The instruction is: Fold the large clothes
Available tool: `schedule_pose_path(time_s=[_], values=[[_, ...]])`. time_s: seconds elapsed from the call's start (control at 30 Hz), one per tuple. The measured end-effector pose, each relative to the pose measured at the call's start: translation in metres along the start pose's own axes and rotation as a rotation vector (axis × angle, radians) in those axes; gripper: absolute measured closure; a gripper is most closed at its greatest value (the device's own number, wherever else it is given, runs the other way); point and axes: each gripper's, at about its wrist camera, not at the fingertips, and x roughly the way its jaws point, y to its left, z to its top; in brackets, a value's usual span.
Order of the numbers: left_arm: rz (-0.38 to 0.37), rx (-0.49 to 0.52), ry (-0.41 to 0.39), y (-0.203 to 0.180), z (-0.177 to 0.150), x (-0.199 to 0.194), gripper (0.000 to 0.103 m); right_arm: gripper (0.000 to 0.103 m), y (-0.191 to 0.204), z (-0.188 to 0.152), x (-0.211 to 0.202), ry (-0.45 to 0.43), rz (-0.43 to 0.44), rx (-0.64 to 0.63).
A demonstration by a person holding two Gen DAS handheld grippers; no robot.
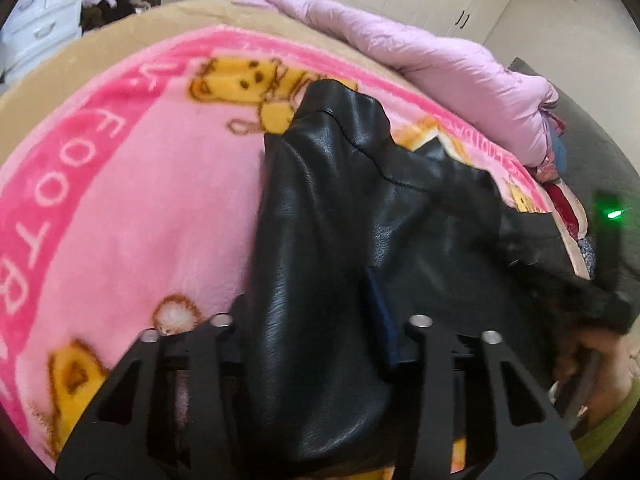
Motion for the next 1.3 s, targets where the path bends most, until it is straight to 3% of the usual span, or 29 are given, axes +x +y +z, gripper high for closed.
schedule_pose_path(time_s=[0.1,0.2,0.33,0.4,0.53,0.67,0.77,0.9,1.0,1.07,1.13,1.3], values=[[-0.003,0.007,-0.025,-0.006,0.003,-0.008,0.083,0.085,0.002,-0.004,0.002,-0.007,-0.016,-0.015],[-0.031,-0.013,-0.048,-0.011,0.009,-0.021,0.087,0.086,-0.004,-0.004,-0.006,-0.015,0.021,0.005],[-0.053,0.021,-0.081,-0.024,0.018,-0.039,0.090,0.090,-0.009,-0.027,-0.073,-0.074,0.221,0.040],[-0.054,0.054,-0.106,-0.039,0.021,-0.050,0.091,0.090,-0.003,-0.050,-0.093,-0.053,0.234,-0.010],[-0.074,0.109,-0.131,-0.072,0.025,-0.065,0.091,0.090,0.001,-0.090,-0.066,0.046,0.260,-0.003],[-0.014,0.212,-0.166,-0.113,0.022,-0.068,0.093,0.090,0.008,-0.096,-0.059,0.017,0.238,-0.036],[-0.031,0.224,-0.177,-0.130,0.029,-0.077,0.093,0.090,-0.028,-0.092,-0.089,-0.032,0.336,0.089],[-0.041,0.288,-0.196,-0.169,0.033,-0.082,0.093,0.088,-0.099,-0.086,-0.145,-0.183,0.322,0.248],[-0.057,0.357,-0.202,-0.203,0.027,-0.082,0.093,0.087,-0.142,-0.087,-0.167,-0.238,0.344,0.346],[-0.103,0.396,-0.201,-0.223,0.023,-0.080,0.100,0.086,-0.168,-0.089,-0.177,-0.267,0.368,0.412],[-0.122,0.441,-0.183,-0.245,0.013,-0.074,0.100,0.080,-0.184,-0.093,-0.183,-0.280,0.411,0.469],[-0.148,0.463,-0.140,-0.262,-0.007,-0.046,0.100,0.046,-0.209,-0.068,-0.161,-0.198,0.550,0.528]])
